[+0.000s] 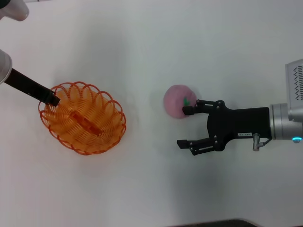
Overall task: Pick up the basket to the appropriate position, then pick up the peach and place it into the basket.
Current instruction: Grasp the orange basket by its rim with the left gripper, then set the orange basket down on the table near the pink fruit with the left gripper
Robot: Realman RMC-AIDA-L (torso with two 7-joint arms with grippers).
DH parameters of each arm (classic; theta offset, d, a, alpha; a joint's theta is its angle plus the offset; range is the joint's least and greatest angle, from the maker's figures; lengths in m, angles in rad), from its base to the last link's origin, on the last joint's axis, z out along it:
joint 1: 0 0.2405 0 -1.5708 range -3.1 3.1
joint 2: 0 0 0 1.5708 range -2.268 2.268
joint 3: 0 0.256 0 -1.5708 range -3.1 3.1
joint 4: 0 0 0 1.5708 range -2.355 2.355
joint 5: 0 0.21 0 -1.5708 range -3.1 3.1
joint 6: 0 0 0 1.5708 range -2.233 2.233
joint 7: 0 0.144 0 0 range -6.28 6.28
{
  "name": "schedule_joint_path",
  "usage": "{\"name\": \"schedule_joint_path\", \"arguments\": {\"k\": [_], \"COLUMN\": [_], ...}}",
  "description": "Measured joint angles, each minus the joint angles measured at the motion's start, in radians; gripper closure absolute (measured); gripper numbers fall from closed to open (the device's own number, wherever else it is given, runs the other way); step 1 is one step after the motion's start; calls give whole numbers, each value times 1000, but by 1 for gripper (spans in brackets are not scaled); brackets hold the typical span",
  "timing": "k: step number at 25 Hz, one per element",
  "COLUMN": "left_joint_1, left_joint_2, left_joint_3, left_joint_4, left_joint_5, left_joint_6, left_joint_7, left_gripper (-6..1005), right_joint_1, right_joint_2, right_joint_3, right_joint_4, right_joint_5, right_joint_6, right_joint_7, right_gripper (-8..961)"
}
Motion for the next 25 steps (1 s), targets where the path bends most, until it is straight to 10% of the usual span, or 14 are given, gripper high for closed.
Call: {"name": "schedule_joint_path", "arguments": {"k": [8,25], "left_joint_1": [0,-28], "left_joint_2": [4,89], "left_joint_3": [-29,-469], "left_joint_4": [7,-100], "left_joint_5": [-9,-76], "left_joint_6": [18,261], "left_joint_7": [-28,-83], "left_gripper": [885,899], "right_joint_1": [0,-8], "right_joint_2": [0,-1], "right_joint_3": [0,0], "right_joint_4": [0,2], "right_joint_5": [0,-2], "right_joint_6": [0,1], "right_joint_7": [0,15], "right_gripper": [-3,-3]}}
